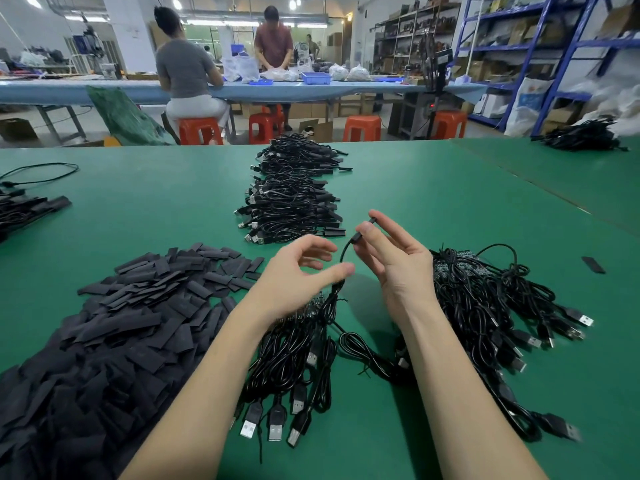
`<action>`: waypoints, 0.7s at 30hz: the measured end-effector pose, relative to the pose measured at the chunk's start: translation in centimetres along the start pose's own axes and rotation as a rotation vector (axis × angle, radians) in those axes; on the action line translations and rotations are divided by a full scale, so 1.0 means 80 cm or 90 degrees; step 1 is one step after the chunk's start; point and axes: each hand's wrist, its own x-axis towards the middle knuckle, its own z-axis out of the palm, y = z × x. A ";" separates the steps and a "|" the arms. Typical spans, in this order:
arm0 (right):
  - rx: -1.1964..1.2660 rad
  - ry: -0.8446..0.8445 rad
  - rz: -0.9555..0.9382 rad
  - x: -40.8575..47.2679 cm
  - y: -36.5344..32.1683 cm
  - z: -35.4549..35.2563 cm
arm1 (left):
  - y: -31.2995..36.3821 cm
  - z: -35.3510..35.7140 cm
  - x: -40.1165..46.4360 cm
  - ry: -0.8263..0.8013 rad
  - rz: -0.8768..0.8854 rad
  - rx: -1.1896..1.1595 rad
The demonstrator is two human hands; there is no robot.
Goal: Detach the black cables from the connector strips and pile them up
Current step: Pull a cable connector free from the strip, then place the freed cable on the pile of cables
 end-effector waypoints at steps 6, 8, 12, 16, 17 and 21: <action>0.039 0.091 -0.040 0.005 -0.007 -0.006 | 0.000 -0.002 -0.005 -0.129 -0.069 0.087; 0.032 0.121 -0.048 0.006 -0.005 -0.006 | 0.002 -0.001 -0.005 -0.116 -0.068 0.064; -0.014 0.146 -0.014 0.011 -0.008 -0.015 | 0.007 -0.004 -0.004 -0.041 -0.055 0.029; -0.194 0.142 0.036 0.013 0.002 -0.018 | 0.011 -0.013 0.007 0.111 -0.002 0.055; -0.249 0.131 0.032 0.013 0.008 -0.016 | 0.013 -0.017 0.013 0.140 0.012 0.077; -0.483 0.026 -0.005 0.009 0.030 -0.008 | 0.027 -0.040 0.061 0.203 0.071 0.267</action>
